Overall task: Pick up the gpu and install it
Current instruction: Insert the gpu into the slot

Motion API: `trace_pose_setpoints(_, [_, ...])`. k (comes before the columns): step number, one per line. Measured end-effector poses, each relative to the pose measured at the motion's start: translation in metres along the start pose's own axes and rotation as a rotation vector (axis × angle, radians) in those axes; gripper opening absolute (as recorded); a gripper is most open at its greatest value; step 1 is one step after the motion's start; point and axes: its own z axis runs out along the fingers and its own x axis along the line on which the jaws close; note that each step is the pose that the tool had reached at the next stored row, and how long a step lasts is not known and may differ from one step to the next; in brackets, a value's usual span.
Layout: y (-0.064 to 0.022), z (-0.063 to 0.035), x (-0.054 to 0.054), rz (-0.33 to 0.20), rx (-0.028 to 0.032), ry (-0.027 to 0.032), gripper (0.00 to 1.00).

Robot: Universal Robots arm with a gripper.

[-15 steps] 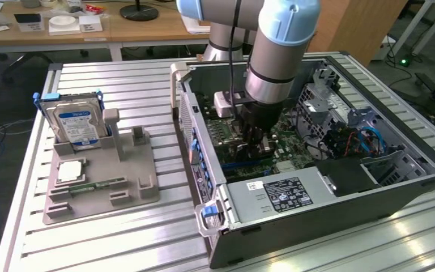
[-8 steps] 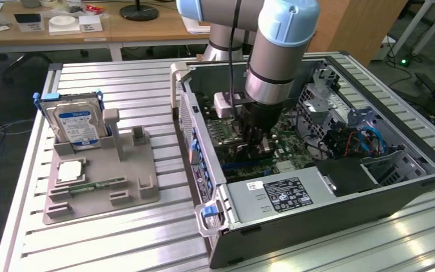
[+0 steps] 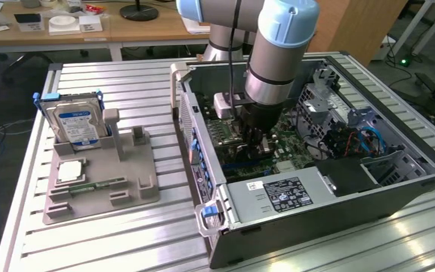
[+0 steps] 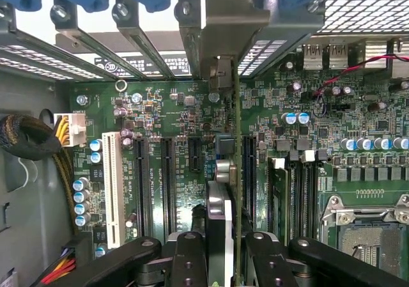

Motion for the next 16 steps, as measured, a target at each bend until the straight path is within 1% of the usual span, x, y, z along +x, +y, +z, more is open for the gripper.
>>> trace_pose_setpoints(13, [0.0, 0.0, 0.0, 0.0, 0.0, 0.0, 0.28])
trace_pose_setpoints(16, [0.0014, 0.0002, 0.0, 0.0, 0.0004, -0.0003, 0.28])
